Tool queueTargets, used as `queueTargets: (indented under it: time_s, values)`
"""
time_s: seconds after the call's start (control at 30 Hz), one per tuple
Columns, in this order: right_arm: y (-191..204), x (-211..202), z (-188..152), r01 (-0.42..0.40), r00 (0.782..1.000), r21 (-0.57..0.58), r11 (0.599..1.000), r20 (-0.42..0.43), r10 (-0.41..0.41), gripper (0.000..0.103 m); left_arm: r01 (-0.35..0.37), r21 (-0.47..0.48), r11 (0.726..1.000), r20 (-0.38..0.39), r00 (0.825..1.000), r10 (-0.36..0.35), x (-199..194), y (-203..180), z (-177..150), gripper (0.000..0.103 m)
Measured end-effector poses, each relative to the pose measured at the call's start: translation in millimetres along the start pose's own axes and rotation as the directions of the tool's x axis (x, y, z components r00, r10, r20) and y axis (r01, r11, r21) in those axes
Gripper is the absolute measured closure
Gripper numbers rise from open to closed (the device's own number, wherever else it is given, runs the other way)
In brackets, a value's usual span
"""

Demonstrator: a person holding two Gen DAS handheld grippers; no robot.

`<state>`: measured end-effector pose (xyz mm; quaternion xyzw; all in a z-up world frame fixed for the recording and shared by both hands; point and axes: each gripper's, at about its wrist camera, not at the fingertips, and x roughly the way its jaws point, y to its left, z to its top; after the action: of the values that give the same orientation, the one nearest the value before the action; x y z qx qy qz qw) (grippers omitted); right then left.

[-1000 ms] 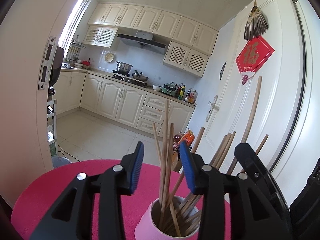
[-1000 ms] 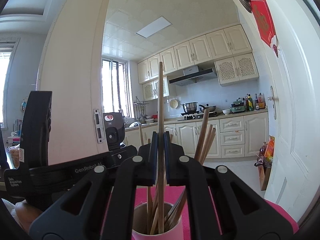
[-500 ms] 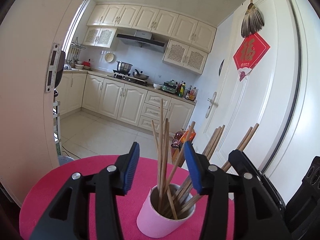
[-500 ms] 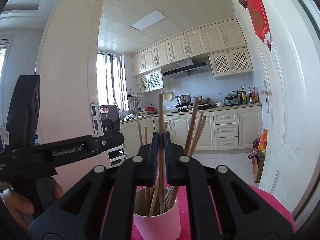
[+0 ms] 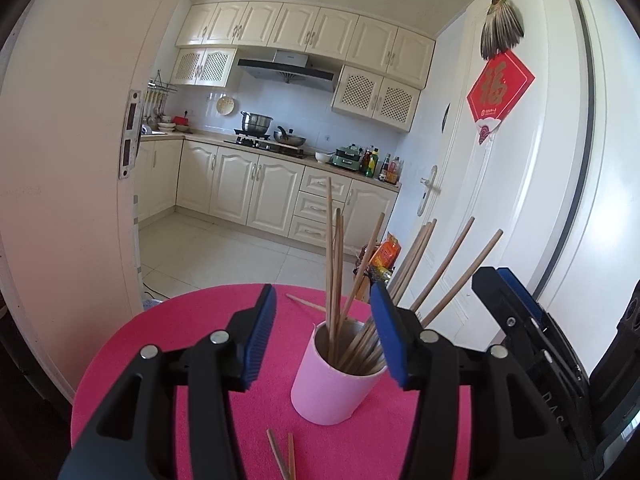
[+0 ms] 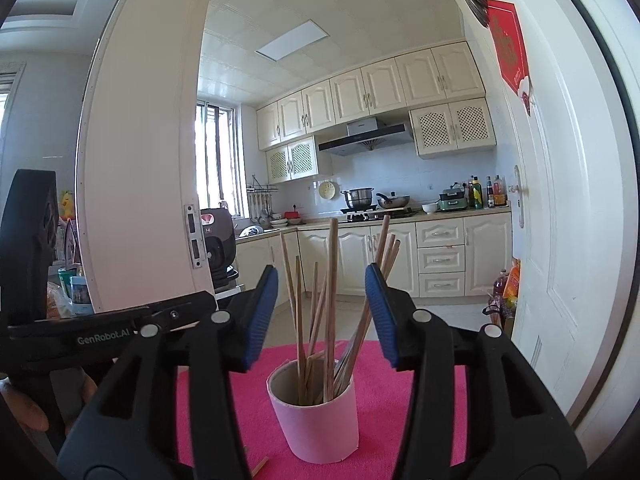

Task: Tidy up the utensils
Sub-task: 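Open the right gripper, leaving its chopstick in the cup, then move both open grippers down over the last loose chopsticks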

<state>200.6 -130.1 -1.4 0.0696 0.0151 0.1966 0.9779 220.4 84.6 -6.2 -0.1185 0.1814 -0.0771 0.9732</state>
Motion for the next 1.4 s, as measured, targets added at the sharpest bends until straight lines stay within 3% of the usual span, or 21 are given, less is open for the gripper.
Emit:
queueTargets:
  time_s: [0.23,0.37,0.5,0.6,0.7,0.8,0.87,1.03,1.13,1.27,1.4]
  values:
    - [5,-21,2,-0.003,1.0,0.006,1.0,-0.024,0.004,0.058,-0.012,-0.006,1.0,-0.056,0.998,0.012,-17,7,-4,0.054]
    - [12,-30,-5,-0.008,0.997,0.005,1.0,-0.077,0.009,0.058,-0.015,-0.029,0.999,-0.133,0.991,0.011,-25,15,-19,0.054]
    - [23,-37,-21,-0.018,0.987,0.0,1.0,-0.161,0.017,0.058,-0.028,-0.04,0.999,-0.235,0.972,0.018,-26,21,-42,0.054]
    - [28,-34,-35,-0.021,0.966,0.003,1.0,-0.26,0.021,0.058,-0.049,-0.036,0.998,-0.314,0.949,0.036,-24,22,-61,0.054]
    - [33,-27,-54,-0.03,0.919,0.021,0.999,-0.393,0.036,0.058,-0.073,-0.019,0.997,-0.377,0.924,0.06,-23,25,-79,0.054]
    - [40,-16,-76,-0.041,0.841,0.057,0.998,-0.536,0.065,0.058,-0.088,-0.013,0.996,-0.423,0.903,0.075,-23,28,-92,0.054]
    - [44,-6,-92,-0.038,0.777,0.084,0.996,-0.625,0.082,0.058,-0.102,-0.012,0.995,-0.438,0.895,0.087,-25,30,-101,0.054]
    - [50,8,-120,-0.043,0.669,0.17,0.985,-0.727,0.155,0.06,-0.135,0.004,0.991,-0.476,0.871,0.12,-28,41,-117,0.054]
    - [56,15,-128,-0.055,0.629,0.195,0.979,-0.755,0.185,0.068,-0.15,0.009,0.989,-0.489,0.862,0.135,-29,51,-124,0.054]
    - [66,24,-137,-0.058,0.583,0.177,0.983,-0.793,0.177,0.071,-0.155,0.017,0.988,-0.503,0.852,0.143,-28,58,-128,0.054]
    - [68,31,-145,-0.047,0.554,0.156,0.987,-0.818,0.155,0.084,-0.151,0.026,0.988,-0.516,0.845,0.143,-25,60,-128,0.054]
